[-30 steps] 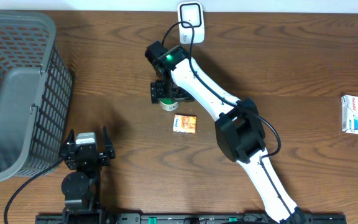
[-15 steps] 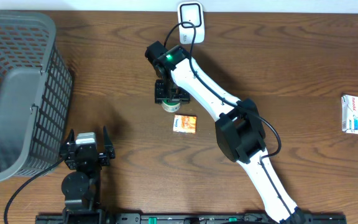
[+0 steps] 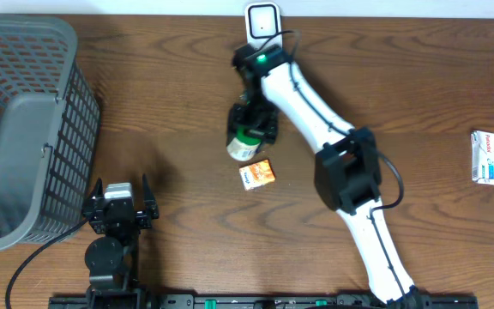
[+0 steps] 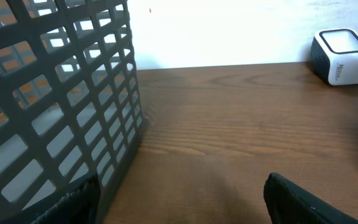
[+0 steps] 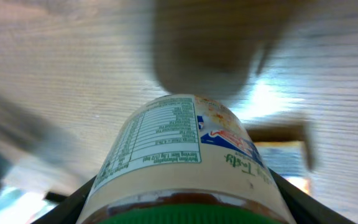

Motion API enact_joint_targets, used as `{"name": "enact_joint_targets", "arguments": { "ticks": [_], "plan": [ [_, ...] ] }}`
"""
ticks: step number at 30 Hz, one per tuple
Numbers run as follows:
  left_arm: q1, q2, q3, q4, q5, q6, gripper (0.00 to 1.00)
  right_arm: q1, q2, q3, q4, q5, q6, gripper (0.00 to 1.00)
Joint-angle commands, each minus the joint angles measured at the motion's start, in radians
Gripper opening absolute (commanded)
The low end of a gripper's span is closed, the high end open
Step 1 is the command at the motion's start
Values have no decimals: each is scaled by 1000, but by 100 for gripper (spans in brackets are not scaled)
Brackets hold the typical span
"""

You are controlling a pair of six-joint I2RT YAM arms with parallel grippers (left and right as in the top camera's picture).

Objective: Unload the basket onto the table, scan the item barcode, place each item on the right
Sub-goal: 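Hold the jar's label against the white scanner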

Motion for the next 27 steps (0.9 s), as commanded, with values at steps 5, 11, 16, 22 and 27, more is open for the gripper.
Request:
{"name": "enact_joint_targets", "arguments": {
  "ticks": [5, 11, 16, 22, 27],
  "plan": [
    [-3, -3, -21, -32, -9, -9, 84, -161, -6, 23, -130, -101, -40, 41],
    [-3, -3, -21, -32, -9, -9, 84, -220, -6, 23, -192, -105, -99, 36],
    [-3, -3, -21, -32, -10, -9, 84, -217, -8, 26, -144, -101, -137, 27],
    [-3, -3, -22, -32, -10, -9, 84, -191, -8, 145, 60, 37, -191, 28],
    [-3, -3, -21, -32, -9, -9, 85, -166, -8, 283, 301, 192, -295, 36]
  ]
}}
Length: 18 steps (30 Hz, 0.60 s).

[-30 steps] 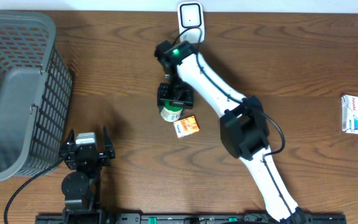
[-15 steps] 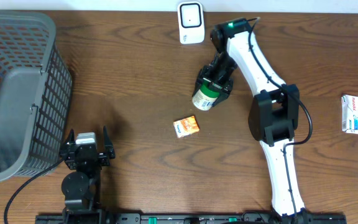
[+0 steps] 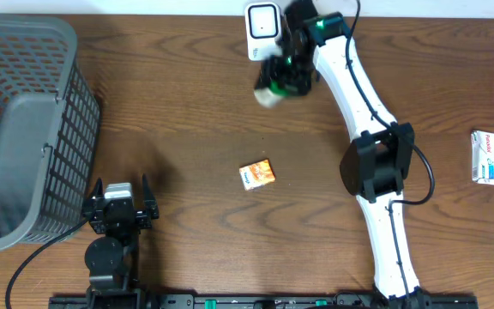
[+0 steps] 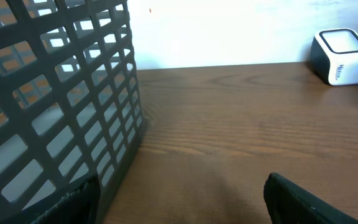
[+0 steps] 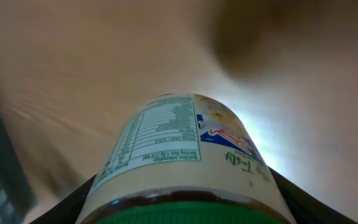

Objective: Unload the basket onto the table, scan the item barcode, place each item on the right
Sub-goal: 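Hold the jar's label against the white scanner, then carry the jar to the right table edge and release it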

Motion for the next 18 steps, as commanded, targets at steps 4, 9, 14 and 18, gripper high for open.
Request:
{"name": "enact_joint_targets", "arguments": {
  "ticks": [4, 9, 14, 18],
  "plan": [
    [-3, -3, -21, -32, -9, -9, 84, 47, -9, 93, 285, 283, -108, 34],
    [-3, -3, -21, -32, -9, -9, 85, 67, -6, 66, 517, 431, -208, 32],
    [-3, -3, -21, -32, -9, -9, 84, 73, 16, 10, 750, 551, -234, 33],
    [-3, -3, -22, -32, -9, -9, 84, 66, 90, 3, 847, 558, -226, 35]
  ]
}}
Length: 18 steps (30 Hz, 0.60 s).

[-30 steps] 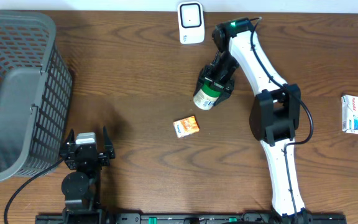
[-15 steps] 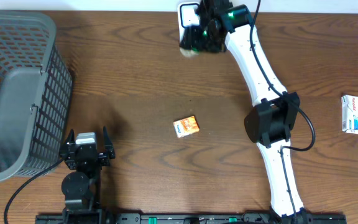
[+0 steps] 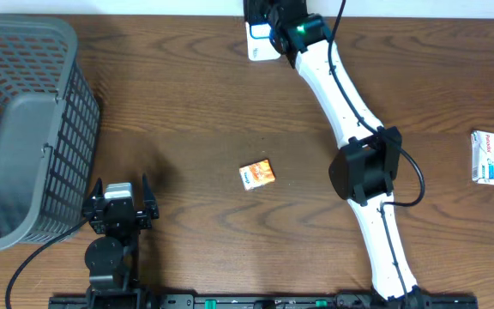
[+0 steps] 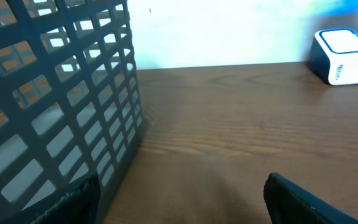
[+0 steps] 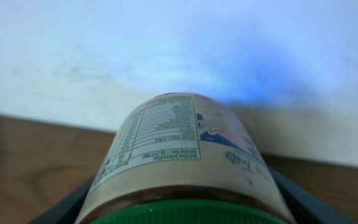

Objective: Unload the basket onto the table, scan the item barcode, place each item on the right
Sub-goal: 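Carry the jar to the right table edge and release it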

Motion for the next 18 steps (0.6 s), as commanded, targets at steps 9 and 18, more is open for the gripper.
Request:
{"name": "enact_joint_targets", "arguments": {
  "ticks": [9, 18],
  "plan": [
    [-3, -3, -21, -32, -9, -9, 84, 1, 170, -11, 262, 55, -14, 38],
    [-3, -3, -21, -32, -10, -9, 84, -8, -33, 8, -7, 97, -22, 39]
  ]
}}
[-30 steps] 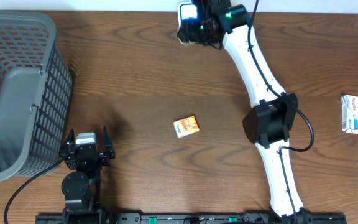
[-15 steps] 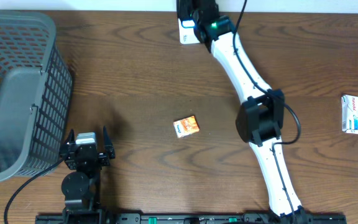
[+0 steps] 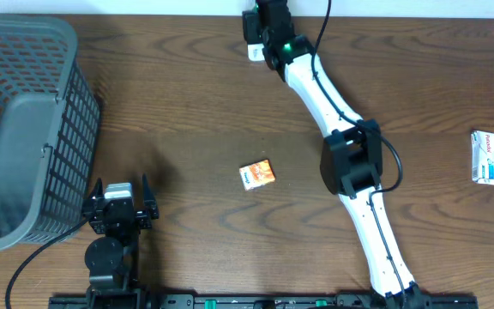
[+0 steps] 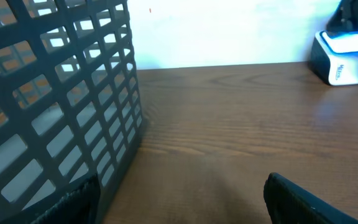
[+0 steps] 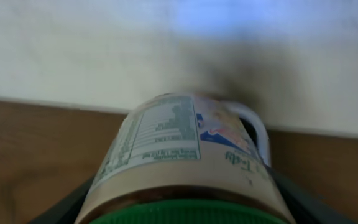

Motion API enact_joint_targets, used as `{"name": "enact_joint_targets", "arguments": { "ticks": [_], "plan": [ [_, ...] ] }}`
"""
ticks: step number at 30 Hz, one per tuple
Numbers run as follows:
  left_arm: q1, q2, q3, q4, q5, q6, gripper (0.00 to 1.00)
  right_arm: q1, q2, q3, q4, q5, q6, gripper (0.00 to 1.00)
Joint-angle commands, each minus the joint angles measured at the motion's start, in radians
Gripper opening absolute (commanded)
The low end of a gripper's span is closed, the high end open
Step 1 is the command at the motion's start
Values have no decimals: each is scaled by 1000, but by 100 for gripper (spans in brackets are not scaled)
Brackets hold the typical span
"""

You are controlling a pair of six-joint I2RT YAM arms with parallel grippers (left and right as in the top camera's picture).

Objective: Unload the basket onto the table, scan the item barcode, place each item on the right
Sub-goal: 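Carry the jar to the right table edge and release it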

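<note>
A jar (image 5: 182, 155) with a green lid and a pale label printed with a nutrition table fills the right wrist view, with my right gripper (image 3: 262, 24) shut on it. The gripper holds it at the table's far edge, right over the white barcode scanner (image 4: 345, 57). The scanner's white rim (image 5: 257, 132) shows just behind the jar. From overhead only a corner of the scanner (image 3: 253, 51) shows, and the gripper hides the jar. My left gripper (image 3: 119, 209) rests open at the near left, nothing between its fingers (image 4: 303, 200).
A tall grey mesh basket (image 3: 24, 120) stands at the left, close to the left gripper. A small orange packet (image 3: 256, 174) lies mid-table. A white box (image 3: 485, 157) and a red packet lie at the right edge.
My right gripper has shifted a little left with the jar, further over the scanner. In the left wrist view its dark shape now shows above the scanner. The left arm is unchanged.
My right gripper held the jar over mid-table beside the orange packet. Then it held the jar just right of the scanner at the far edge, then at the scanner with blue light on the wall behind. Now the jar is right over the scanner.
</note>
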Motion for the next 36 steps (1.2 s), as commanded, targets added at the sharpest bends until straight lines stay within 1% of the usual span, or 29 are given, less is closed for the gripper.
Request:
{"name": "enact_joint_targets", "arguments": {
  "ticks": [1, 2, 3, 4, 5, 7, 9, 10, 12, 15, 16, 17, 18, 20, 22, 26, 33, 35, 36],
  "plan": [
    [-3, -3, -21, -32, -10, -9, 84, -13, -210, 27, -140, 70, -47, 40],
    [-3, -3, -21, -32, -10, -9, 85, -19, -249, 27, -203, 91, -75, 40],
    [-3, -3, -21, -32, -9, -9, 84, -29, -299, 27, -302, 128, -120, 41],
    [-3, -3, -21, -32, -10, -9, 84, -35, -321, 27, -345, 144, -138, 41],
    [-3, -3, -21, -32, -9, -9, 84, -53, -361, 27, -438, 195, -168, 41],
    [-3, -3, -22, -32, -9, -9, 85, -103, -417, 27, -590, 275, -188, 41],
    [-3, -3, -21, -32, -9, -9, 85, -168, -440, 27, -709, 293, -187, 42],
    [-3, -3, -21, -32, -9, -9, 84, -213, -441, 27, -772, 288, -162, 42],
    [-3, -3, -21, -32, -9, -9, 84, -321, -428, 25, -898, 261, -49, 42],
    [-3, -3, -21, -32, -10, -9, 84, -451, -398, 5, -980, 160, 23, 41],
    [-3, -3, -21, -32, -9, -9, 84, -478, -391, -2, -990, 130, 24, 42],
    [-3, -3, -22, -32, -9, -9, 84, -538, -370, -24, -999, 71, 24, 42],
    [-3, -3, -21, -32, -9, -9, 84, -565, -361, -39, -1004, 51, 24, 42],
    [-3, -3, -21, -32, -9, -9, 84, -641, -343, -131, -1002, 50, 27, 42],
    [-3, -3, -22, -32, -9, -9, 85, -671, -343, -202, -984, 49, 27, 42],
    [-3, -3, -21, -32, -10, -9, 84, -715, -343, -328, -935, 50, 26, 45],
    [-3, -3, -21, -32, -10, -9, 85, -791, -343, -541, -795, 58, 26, 47],
    [-3, -3, -21, -32, -9, -9, 84, -819, -343, -573, -785, 70, 22, 50],
    [-3, -3, -21, -32, -9, -9, 84, -846, -343, -591, -786, 97, 22, 70]
  ]
}}
